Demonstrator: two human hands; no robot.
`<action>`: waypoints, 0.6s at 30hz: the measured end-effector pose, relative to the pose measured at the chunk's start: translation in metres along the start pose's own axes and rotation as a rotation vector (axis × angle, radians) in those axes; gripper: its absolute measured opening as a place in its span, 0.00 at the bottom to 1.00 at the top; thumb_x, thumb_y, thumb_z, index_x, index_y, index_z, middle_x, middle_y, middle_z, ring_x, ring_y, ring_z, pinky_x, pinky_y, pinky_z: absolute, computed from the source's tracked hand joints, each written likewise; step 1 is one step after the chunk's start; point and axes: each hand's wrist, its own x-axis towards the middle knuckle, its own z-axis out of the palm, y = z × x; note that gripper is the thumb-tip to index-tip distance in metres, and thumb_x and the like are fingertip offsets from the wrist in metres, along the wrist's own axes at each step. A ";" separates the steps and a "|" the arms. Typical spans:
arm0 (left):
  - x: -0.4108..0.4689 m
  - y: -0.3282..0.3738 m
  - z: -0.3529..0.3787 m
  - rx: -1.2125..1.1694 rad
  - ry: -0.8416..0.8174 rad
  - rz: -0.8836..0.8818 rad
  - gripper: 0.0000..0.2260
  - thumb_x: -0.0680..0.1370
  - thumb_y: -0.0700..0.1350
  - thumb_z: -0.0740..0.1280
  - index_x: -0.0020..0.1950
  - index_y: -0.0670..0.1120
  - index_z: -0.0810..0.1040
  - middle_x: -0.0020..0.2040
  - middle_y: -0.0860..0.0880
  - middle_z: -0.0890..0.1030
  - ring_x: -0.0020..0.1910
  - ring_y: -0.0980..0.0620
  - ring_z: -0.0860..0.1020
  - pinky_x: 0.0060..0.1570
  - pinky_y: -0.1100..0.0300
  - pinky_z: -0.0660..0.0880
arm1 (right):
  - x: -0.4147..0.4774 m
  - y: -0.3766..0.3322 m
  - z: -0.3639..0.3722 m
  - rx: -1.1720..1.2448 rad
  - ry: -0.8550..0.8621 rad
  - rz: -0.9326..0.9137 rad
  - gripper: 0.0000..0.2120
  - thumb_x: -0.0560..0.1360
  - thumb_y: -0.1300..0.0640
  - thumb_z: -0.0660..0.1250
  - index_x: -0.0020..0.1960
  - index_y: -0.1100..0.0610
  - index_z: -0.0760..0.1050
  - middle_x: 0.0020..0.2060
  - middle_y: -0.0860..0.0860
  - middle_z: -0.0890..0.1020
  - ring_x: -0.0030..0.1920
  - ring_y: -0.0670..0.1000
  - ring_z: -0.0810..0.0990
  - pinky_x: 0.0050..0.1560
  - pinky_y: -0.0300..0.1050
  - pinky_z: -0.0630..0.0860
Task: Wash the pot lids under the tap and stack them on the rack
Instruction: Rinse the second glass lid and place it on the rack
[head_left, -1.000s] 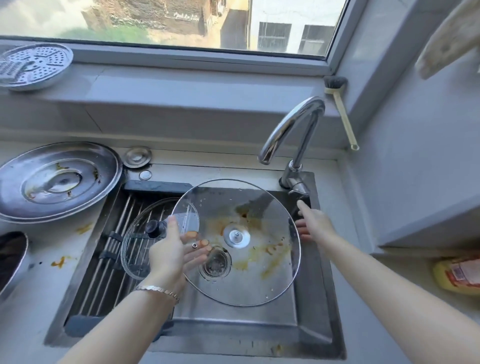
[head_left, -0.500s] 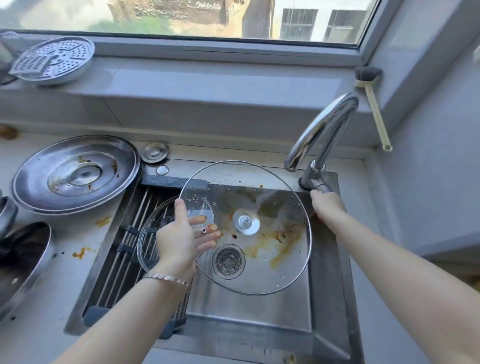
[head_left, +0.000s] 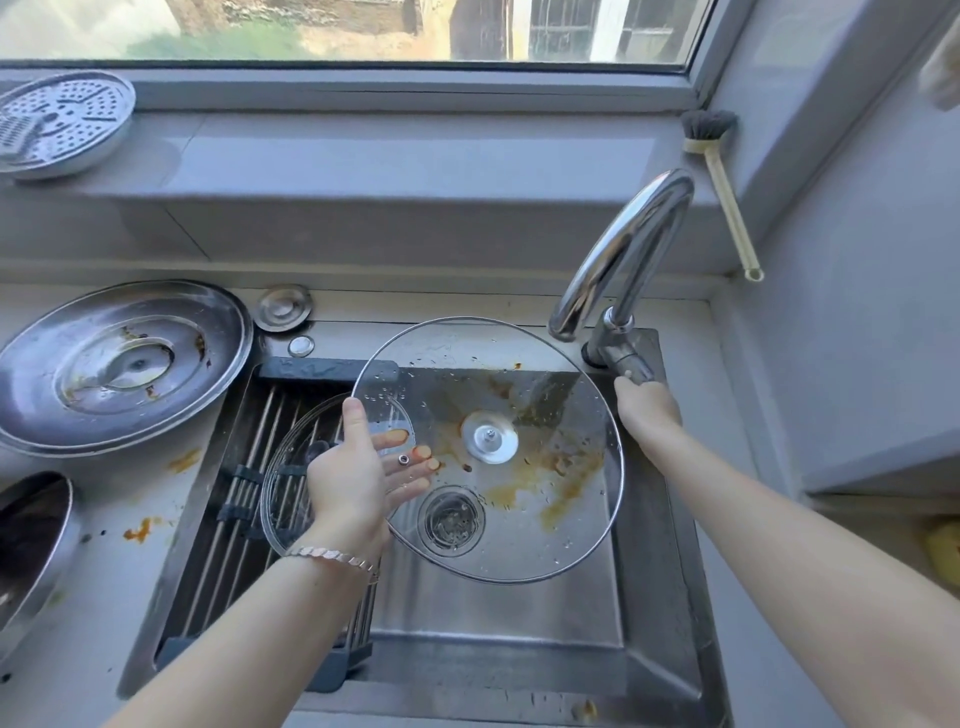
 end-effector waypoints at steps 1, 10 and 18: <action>0.000 0.001 0.000 0.002 -0.003 0.000 0.26 0.79 0.61 0.53 0.42 0.40 0.75 0.36 0.40 0.80 0.23 0.51 0.80 0.24 0.63 0.76 | 0.000 0.001 0.000 -0.007 -0.002 -0.008 0.14 0.78 0.54 0.55 0.55 0.62 0.72 0.48 0.57 0.74 0.46 0.56 0.72 0.47 0.43 0.65; 0.001 0.003 -0.002 0.015 0.005 0.015 0.26 0.79 0.61 0.53 0.42 0.39 0.75 0.35 0.39 0.80 0.23 0.51 0.80 0.22 0.63 0.76 | -0.033 0.000 0.011 -0.233 0.263 -0.226 0.29 0.77 0.46 0.58 0.70 0.63 0.59 0.68 0.62 0.63 0.69 0.61 0.61 0.67 0.52 0.60; -0.009 -0.010 0.002 0.064 0.053 0.087 0.26 0.78 0.60 0.56 0.37 0.40 0.79 0.31 0.42 0.83 0.26 0.49 0.81 0.20 0.63 0.74 | -0.133 -0.014 0.066 -0.610 -0.403 -1.158 0.38 0.72 0.33 0.38 0.75 0.55 0.38 0.71 0.45 0.35 0.72 0.43 0.32 0.72 0.40 0.32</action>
